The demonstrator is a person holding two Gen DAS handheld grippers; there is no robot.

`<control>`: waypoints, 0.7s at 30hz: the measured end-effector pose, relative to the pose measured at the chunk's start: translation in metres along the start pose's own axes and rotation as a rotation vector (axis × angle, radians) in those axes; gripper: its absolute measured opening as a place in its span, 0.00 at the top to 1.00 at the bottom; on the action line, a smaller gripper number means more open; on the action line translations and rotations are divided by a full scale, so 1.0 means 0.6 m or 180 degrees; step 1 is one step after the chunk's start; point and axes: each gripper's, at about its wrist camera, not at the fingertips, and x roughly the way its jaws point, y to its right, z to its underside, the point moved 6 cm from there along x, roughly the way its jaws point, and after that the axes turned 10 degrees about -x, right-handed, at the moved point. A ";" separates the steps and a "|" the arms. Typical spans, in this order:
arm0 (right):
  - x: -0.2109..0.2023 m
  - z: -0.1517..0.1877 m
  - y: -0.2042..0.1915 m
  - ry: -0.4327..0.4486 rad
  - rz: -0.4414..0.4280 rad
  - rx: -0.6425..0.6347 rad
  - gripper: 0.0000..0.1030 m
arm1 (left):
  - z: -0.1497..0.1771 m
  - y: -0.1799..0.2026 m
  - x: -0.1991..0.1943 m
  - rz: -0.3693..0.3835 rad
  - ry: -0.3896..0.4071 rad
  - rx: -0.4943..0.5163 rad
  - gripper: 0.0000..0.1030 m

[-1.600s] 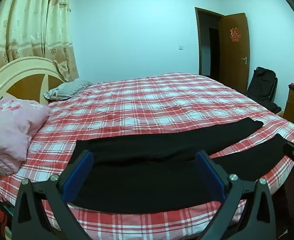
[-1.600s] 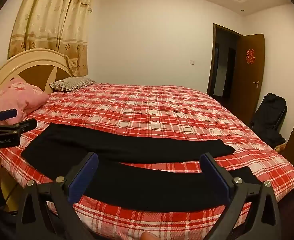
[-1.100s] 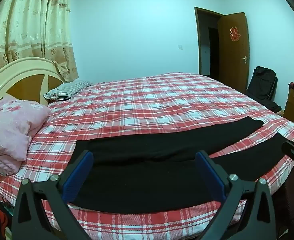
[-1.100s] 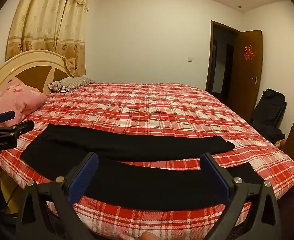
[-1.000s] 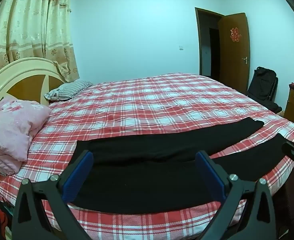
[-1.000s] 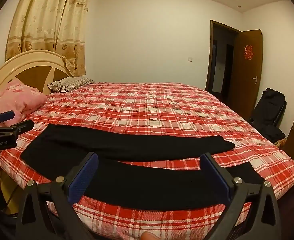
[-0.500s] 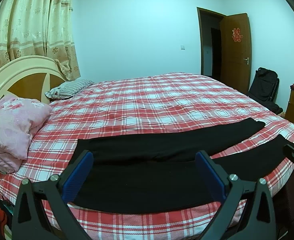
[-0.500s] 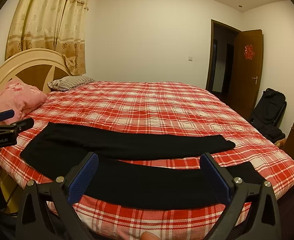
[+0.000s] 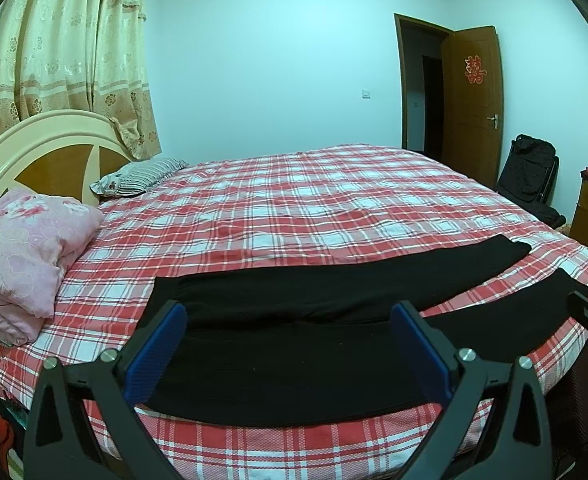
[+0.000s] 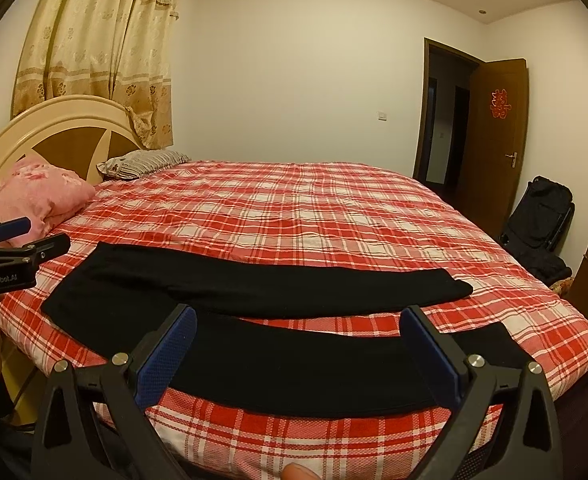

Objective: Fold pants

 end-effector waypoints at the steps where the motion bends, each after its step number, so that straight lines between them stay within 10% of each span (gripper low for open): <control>1: 0.000 0.000 0.000 0.0000 0.0001 0.0002 0.01 | 0.000 0.001 0.000 0.0002 -0.0003 0.0000 0.00; 21: 0.005 0.007 -0.010 -0.0036 -0.0027 -0.0043 0.01 | 0.001 0.001 0.003 0.0001 -0.0034 0.0000 0.00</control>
